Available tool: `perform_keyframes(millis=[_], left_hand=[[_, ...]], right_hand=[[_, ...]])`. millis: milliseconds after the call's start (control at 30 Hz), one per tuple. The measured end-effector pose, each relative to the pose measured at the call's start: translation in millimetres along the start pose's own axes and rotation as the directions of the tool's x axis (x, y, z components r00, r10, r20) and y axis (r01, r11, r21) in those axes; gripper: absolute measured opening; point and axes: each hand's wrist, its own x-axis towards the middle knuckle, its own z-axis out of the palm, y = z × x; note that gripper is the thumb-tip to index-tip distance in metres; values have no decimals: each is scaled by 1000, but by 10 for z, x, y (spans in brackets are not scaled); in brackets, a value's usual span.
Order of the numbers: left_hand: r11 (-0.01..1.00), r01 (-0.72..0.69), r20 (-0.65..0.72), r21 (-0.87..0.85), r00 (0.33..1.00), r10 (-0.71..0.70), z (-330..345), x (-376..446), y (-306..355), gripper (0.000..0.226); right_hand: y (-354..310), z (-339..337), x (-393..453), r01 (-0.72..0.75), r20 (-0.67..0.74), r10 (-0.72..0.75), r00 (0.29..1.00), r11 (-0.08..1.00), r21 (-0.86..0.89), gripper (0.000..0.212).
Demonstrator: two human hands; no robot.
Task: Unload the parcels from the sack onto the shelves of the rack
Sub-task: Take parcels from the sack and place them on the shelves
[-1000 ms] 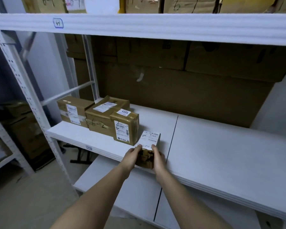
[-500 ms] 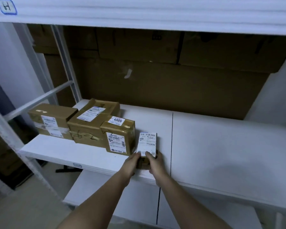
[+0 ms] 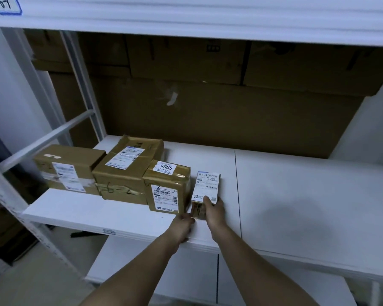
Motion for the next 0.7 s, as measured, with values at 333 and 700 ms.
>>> perform_keyframes(millis=[333,700], left_hand=[[999,-36,14,23,999,36,-76,73,-10,10],[999,-21,24,25,1000,20,-121,97,-38,25]], right_hand=[[-98,27,41,17,14,-17,1000,1000,-3,44],[-105,-48,-1,0,77,2,997,1000,-26,44]])
